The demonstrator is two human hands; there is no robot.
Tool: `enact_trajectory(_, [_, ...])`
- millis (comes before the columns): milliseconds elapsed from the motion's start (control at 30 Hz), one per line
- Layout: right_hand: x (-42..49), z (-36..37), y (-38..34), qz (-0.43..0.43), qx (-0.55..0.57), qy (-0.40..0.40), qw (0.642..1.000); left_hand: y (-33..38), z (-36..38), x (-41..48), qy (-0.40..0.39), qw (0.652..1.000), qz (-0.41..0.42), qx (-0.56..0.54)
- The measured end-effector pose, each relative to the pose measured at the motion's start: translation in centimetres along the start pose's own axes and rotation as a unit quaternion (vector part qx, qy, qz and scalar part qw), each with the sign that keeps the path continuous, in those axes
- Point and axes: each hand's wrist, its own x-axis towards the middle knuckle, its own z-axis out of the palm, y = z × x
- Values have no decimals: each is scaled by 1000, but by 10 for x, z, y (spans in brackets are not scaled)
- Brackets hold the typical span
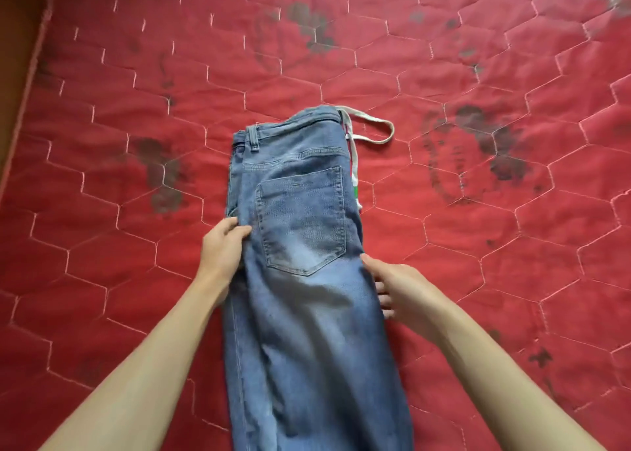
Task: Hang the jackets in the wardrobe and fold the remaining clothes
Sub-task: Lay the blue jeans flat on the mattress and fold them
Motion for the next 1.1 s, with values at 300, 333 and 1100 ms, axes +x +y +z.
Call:
enact_trajectory(300, [-4,-3,45,129,57,-76,987,24,-15,-2,1,990,96,-103])
enact_trajectory(333, [-6,-1,45,137,79,-91,983,30,-22,-2,8,988,123,-93])
enact_trajectory(1100, [-17,84,51,-37,571,0,820,-56,-56,-35,13,986,112,124])
